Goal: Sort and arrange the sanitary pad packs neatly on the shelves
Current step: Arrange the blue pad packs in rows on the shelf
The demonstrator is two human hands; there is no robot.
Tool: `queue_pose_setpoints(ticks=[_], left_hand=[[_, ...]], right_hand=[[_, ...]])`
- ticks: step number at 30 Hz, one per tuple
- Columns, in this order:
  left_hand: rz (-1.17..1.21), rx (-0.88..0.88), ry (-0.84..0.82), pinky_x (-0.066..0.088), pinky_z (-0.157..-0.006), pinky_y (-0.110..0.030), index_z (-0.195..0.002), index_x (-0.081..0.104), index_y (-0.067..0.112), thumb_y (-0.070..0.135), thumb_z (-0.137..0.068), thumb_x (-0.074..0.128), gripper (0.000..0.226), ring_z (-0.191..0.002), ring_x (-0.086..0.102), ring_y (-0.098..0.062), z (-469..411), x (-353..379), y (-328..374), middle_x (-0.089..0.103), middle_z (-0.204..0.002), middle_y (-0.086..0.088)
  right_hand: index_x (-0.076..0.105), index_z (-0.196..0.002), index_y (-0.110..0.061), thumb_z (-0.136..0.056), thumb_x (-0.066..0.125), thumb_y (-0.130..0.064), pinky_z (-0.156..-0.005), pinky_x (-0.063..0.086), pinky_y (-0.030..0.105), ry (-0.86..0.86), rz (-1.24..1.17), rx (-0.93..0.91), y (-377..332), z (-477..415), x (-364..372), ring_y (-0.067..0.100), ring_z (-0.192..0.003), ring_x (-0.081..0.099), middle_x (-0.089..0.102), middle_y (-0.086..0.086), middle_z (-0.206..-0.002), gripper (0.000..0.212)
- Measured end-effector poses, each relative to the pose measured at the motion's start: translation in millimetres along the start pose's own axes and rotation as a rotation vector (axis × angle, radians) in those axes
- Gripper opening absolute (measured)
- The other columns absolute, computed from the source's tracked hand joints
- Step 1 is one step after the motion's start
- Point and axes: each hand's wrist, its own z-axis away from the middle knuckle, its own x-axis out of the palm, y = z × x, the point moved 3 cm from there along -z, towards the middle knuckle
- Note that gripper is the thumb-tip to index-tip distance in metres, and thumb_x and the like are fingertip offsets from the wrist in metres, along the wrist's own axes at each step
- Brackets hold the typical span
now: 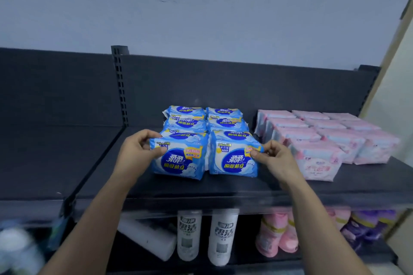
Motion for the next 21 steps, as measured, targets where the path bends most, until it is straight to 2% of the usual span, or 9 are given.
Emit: queue_pose_setpoints(ticks=[2, 4, 8, 12, 14, 16, 18, 19, 21], left_hand=[[-0.037, 0.011, 0.029, 0.043, -0.064, -0.03, -0.082, 0.064, 0.023, 0.0, -0.075, 0.077, 0.027, -0.062, 0.044, -0.018, 3, 0, -5, 0.047, -0.066, -0.01], [-0.075, 0.025, 0.094, 0.046, -0.065, -0.032, -0.082, 0.062, 0.027, 0.003, -0.077, 0.076, 0.028, -0.062, 0.049, -0.017, 9, 2, -7, 0.057, -0.072, -0.007], [-0.131, 0.019, 0.145, 0.054, -0.074, -0.043, -0.081, 0.059, 0.033, 0.014, -0.072, 0.081, 0.031, -0.078, 0.061, -0.024, 20, 11, 0, 0.065, -0.096, -0.01], [-0.278, 0.01, 0.117, 0.051, -0.081, -0.04, -0.086, 0.05, 0.032, 0.018, -0.061, 0.089, 0.048, -0.095, 0.061, -0.022, 34, 21, 7, 0.062, -0.106, -0.003], [-0.336, 0.033, 0.158, 0.048, -0.082, -0.037, -0.096, 0.051, 0.024, 0.016, -0.064, 0.087, 0.049, -0.099, 0.059, -0.023, 39, 25, 12, 0.061, -0.109, -0.005], [-0.419, 0.035, 0.174, 0.043, -0.085, -0.034, -0.113, 0.052, 0.017, 0.017, -0.069, 0.084, 0.055, -0.106, 0.056, -0.024, 44, 28, 17, 0.057, -0.117, -0.007], [-0.521, 0.035, 0.146, 0.04, -0.092, -0.034, -0.135, 0.042, 0.014, 0.021, -0.074, 0.081, 0.073, -0.118, 0.05, -0.026, 51, 28, 23, 0.05, -0.13, -0.01], [-0.572, 0.03, 0.132, 0.038, -0.096, -0.035, -0.143, 0.034, 0.014, 0.023, -0.075, 0.081, 0.082, -0.124, 0.046, -0.027, 56, 27, 25, 0.046, -0.135, -0.011], [-0.687, 0.008, 0.118, 0.036, -0.101, -0.038, -0.15, 0.023, 0.015, 0.03, -0.078, 0.078, 0.092, -0.131, 0.039, -0.029, 68, 22, 27, 0.039, -0.141, -0.012]], right_hand=[[0.048, -0.069, -0.011, -0.079, 0.075, -0.002, -0.056, 0.052, 0.02, -0.018, 0.037, -0.014, -1, -1, -1, 0.009, -0.063, 0.063, 0.069, 0.001, -0.069, 0.031], [0.048, -0.069, -0.013, -0.076, 0.079, -0.008, -0.058, 0.048, 0.023, -0.06, 0.07, -0.036, -3, -1, -1, 0.01, -0.063, 0.058, 0.065, 0.005, -0.072, 0.033], [0.047, -0.07, -0.017, -0.066, 0.088, -0.022, -0.06, 0.04, 0.032, -0.084, 0.197, -0.099, -4, 2, 2, 0.014, -0.064, 0.047, 0.06, 0.005, -0.07, 0.042], [0.048, -0.079, -0.012, -0.071, 0.083, -0.028, -0.066, 0.048, 0.038, -0.026, 0.359, -0.141, -8, 10, 5, 0.02, -0.069, 0.057, 0.067, 0.005, -0.08, 0.039], [0.05, -0.09, -0.015, -0.076, 0.078, -0.033, -0.07, 0.047, 0.037, -0.031, 0.467, -0.147, -10, 16, 7, 0.024, -0.083, 0.061, 0.067, 0.002, -0.09, 0.037], [0.051, -0.109, -0.017, -0.078, 0.076, -0.034, -0.076, 0.045, 0.034, -0.033, 0.557, -0.173, -12, 23, 10, 0.027, -0.1, 0.06, 0.065, 0.003, -0.106, 0.042], [0.045, -0.132, -0.017, -0.076, 0.077, -0.028, -0.093, 0.042, 0.038, 0.001, 0.604, -0.256, -17, 33, 14, 0.028, -0.119, 0.052, 0.055, 0.007, -0.129, 0.066], [0.042, -0.138, -0.014, -0.074, 0.079, -0.025, -0.1, 0.039, 0.039, 0.03, 0.618, -0.327, -21, 40, 17, 0.029, -0.126, 0.046, 0.05, 0.011, -0.136, 0.075], [0.045, -0.138, -0.005, -0.069, 0.082, -0.02, -0.106, 0.035, 0.042, 0.072, 0.664, -0.48, -29, 52, 26, 0.036, -0.13, 0.042, 0.047, 0.019, -0.138, 0.079]])
